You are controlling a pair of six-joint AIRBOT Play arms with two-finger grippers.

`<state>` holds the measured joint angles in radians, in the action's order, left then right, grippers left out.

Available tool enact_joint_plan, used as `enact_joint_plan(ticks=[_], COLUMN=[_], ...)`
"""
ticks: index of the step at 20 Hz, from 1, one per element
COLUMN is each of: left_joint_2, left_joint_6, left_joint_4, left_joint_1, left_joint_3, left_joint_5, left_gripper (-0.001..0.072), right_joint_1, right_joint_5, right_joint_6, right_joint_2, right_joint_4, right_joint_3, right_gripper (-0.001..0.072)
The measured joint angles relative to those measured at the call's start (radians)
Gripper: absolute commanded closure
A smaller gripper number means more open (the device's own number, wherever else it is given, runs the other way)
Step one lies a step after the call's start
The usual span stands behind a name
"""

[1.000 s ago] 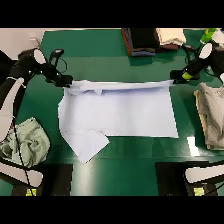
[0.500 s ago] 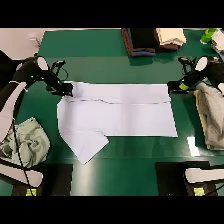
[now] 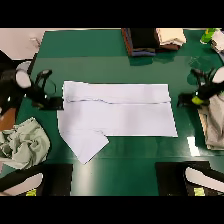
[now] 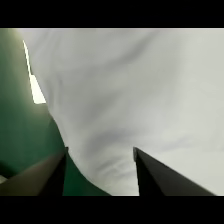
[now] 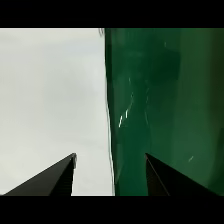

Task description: Fold the shirts.

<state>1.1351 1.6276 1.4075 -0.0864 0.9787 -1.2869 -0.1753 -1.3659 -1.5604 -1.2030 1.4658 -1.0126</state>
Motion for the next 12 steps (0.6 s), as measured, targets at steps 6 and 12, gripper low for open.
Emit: enact_joint_plan(ticks=[6, 12], left_joint_2=[-0.173, -0.204], left_joint_6=[0.040, 0.047], left_joint_4=[-0.027, -0.042], left_joint_1=[0.000, 0.000], left_joint_3=[-0.236, -0.275], left_joint_5=[0.027, 0.042], left_gripper=[0.0227, 0.0227], right_joint_1=[-0.020, 0.029], right_joint_5=[0.057, 0.087], right_joint_6=[0.001, -0.006], right_joint_2=[0.096, 0.085], right_joint_4=[-0.013, -0.069], right_joint_3=[0.293, 0.367], right_gripper=[0.0204, 0.0431])
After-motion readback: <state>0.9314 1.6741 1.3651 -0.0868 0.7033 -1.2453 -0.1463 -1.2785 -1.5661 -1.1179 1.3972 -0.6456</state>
